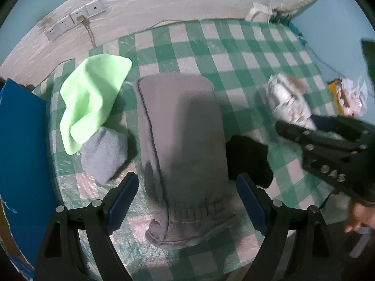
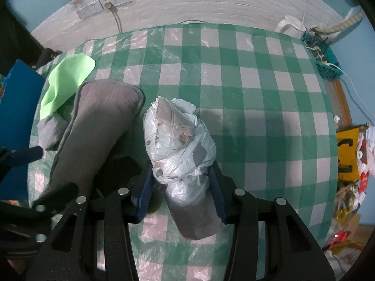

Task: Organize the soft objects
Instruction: 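Grasp the grey knit hat with the left gripper while the right grasps the plastic bundle, then lift and carry the grey hat and plastic bundle toward the box with both grippers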

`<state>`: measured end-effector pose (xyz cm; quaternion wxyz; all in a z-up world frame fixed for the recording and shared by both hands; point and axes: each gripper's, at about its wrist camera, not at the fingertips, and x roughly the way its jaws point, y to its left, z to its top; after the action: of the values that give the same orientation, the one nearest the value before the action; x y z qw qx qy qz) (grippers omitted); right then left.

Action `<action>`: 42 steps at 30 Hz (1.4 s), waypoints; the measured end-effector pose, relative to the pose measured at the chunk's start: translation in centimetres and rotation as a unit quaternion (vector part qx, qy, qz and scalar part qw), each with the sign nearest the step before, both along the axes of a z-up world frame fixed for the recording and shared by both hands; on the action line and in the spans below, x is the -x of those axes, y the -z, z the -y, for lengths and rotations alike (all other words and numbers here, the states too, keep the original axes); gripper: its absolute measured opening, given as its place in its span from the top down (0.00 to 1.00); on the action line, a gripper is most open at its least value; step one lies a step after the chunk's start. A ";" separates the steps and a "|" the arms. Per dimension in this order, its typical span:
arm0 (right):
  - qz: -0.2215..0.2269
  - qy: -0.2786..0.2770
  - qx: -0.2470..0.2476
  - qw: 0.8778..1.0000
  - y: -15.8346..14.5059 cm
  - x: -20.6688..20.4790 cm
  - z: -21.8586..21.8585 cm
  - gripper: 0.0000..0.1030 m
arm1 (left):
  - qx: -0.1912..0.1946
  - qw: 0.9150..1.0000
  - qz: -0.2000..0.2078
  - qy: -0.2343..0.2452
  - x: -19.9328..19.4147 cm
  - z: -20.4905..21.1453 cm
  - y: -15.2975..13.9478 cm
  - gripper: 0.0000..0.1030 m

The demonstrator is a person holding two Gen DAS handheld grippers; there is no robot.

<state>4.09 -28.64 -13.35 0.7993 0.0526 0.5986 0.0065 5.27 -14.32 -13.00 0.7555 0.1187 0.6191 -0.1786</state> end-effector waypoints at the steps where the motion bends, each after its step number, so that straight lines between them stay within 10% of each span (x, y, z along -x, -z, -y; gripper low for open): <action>1: 0.001 0.000 0.000 1.000 -0.1 0.3 -0.2 0.56 | -0.008 1.000 -0.001 0.003 0.1 0.2 0.3 0.16; 12: 0.005 -0.014 -0.002 1.000 -0.6 0.9 -0.9 0.56 | -0.023 1.000 -0.019 -0.003 -0.6 -0.1 3.0 0.21; 24: 0.004 -0.023 -0.002 1.000 -0.5 0.9 -1.4 0.56 | -0.034 0.999 0.019 0.028 0.2 0.5 1.6 0.72; 42: 0.033 -0.036 -0.005 0.999 -3.3 2.1 -2.5 0.56 | -0.024 0.996 0.079 0.020 2.3 -0.7 -2.6 0.73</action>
<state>2.04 -26.13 -10.09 0.8173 0.0343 0.5737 0.0401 3.00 -13.57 -10.36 0.7953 0.1627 0.5591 -0.1689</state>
